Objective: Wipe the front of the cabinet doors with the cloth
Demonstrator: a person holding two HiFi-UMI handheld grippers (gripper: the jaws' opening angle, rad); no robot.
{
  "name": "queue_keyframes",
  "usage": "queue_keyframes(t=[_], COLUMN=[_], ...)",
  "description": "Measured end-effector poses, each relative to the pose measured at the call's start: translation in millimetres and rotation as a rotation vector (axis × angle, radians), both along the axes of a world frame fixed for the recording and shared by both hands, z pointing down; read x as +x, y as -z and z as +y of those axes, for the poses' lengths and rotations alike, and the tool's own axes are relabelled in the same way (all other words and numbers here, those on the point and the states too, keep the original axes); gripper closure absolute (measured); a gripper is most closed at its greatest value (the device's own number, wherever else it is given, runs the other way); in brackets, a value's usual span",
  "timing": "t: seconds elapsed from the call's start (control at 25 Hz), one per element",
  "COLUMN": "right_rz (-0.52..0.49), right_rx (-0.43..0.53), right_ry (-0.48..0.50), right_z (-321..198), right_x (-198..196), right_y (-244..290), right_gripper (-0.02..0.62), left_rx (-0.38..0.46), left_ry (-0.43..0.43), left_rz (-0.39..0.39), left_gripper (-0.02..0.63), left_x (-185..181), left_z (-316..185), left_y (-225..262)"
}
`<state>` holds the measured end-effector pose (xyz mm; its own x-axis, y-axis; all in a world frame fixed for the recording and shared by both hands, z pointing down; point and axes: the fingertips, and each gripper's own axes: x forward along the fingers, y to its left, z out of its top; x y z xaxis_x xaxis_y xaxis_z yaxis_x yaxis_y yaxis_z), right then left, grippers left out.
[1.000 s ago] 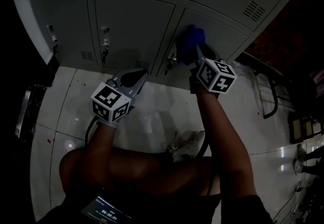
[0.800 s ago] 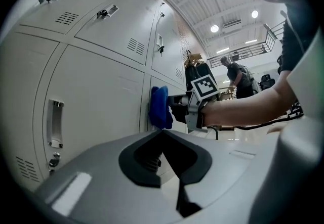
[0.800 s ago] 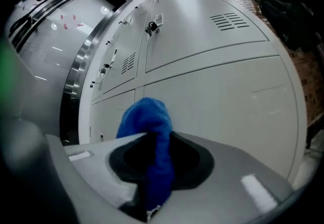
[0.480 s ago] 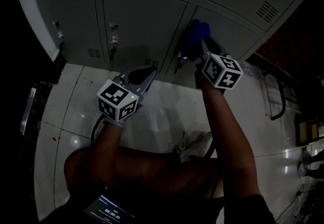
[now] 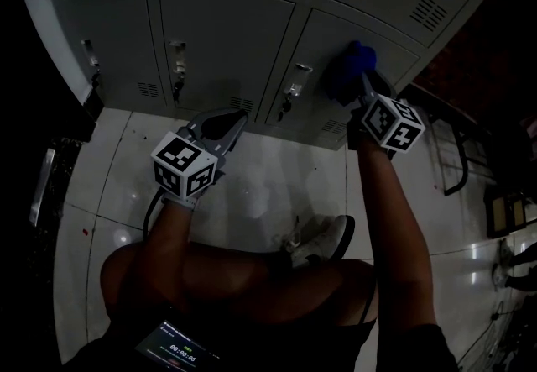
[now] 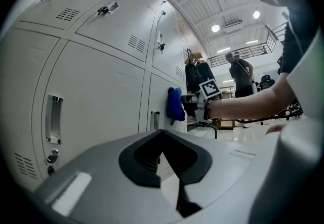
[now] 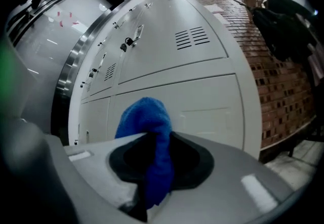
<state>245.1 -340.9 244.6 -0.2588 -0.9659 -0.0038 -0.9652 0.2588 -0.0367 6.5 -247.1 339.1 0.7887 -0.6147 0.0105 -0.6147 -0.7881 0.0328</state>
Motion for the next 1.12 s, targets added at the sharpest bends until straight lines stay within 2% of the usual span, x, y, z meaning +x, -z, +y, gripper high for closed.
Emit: queue_keyframes(t=[0.16, 0.32, 0.44, 0.72, 0.88, 1.12], right_rz=[-0.040, 0.025, 0.032, -0.082, -0.083, -0.081], right_rx=[-0.004, 0.004, 0.004, -0.005, 0.029, 0.007], right_ry=[-0.071, -0.138, -0.181, -0.236, -0.151, 0.029], right_z=[7, 13, 17, 29, 41, 38], right_x=[43, 78, 100, 143, 111, 5], right_y=[-3, -7, -11, -18, -16, -27], right_gripper=[0.520, 0.520, 0.520, 0.520, 0.520, 0.520], left_rx=[0.002, -0.008, -0.017, -0.011, -0.017, -0.021], left_ry=[0.004, 0.016, 0.018, 0.001, 0.011, 0.020], left_rz=[-0.007, -0.002, 0.007, -0.008, -0.012, -0.018], left_gripper=[0.605, 0.606, 0.606, 0.605, 0.605, 0.606], left_x=[0, -3, -4, 0, -3, -1], left_z=[0, -2, -2, -2, -3, -3], left_y=[-2, -5, -6, -7, -9, -13])
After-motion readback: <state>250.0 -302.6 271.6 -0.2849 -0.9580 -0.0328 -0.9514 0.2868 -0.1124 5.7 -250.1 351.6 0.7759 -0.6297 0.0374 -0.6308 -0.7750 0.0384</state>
